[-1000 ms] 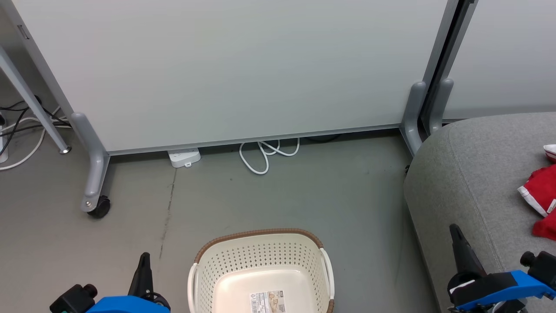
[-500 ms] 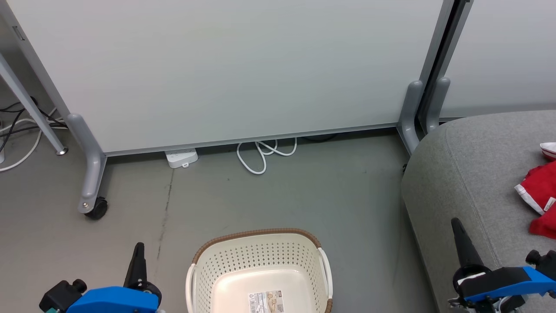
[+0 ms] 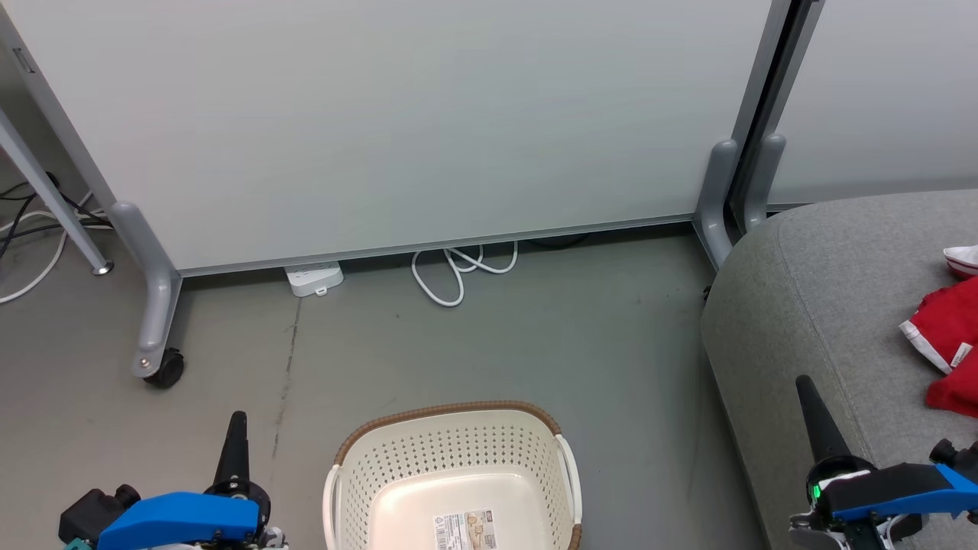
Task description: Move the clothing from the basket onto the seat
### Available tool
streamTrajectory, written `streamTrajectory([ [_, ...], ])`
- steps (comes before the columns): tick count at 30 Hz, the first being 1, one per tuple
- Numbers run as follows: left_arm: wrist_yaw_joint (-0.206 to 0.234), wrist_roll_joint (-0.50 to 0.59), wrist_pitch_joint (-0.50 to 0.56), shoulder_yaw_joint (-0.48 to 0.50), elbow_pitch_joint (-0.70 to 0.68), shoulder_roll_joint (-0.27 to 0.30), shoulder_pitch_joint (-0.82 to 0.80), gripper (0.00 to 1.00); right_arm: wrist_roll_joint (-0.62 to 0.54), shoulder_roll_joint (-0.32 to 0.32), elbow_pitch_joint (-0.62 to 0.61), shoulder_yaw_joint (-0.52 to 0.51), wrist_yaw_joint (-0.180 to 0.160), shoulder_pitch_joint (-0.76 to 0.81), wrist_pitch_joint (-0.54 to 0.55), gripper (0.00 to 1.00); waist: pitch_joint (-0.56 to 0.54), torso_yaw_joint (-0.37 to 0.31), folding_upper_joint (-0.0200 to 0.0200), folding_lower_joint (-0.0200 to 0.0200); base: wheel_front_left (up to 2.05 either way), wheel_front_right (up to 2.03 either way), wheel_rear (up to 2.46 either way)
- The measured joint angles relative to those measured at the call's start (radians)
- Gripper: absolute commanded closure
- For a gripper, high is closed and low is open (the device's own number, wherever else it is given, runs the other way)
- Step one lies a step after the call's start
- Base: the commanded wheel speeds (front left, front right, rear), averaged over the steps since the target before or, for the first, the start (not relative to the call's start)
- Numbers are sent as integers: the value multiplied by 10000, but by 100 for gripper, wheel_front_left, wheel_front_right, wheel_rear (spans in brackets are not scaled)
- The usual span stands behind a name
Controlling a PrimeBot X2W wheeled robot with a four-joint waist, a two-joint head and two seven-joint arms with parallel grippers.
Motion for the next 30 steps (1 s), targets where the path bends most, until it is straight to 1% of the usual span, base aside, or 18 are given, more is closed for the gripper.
streamTrajectory([
  [15, 0, -1390, 393, 240, -280, -25, -168, 100, 1569, -13, 21, -27, 0, -197, 174, 100, 11, -95, 0, 0, 0, 0, 0],
  [30, 0, -2441, 698, 454, -506, -40, -317, 100, 2769, -23, 33, -46, 0, -265, 336, 100, 21, -178, 0, 0, 0, 0, 0],
])
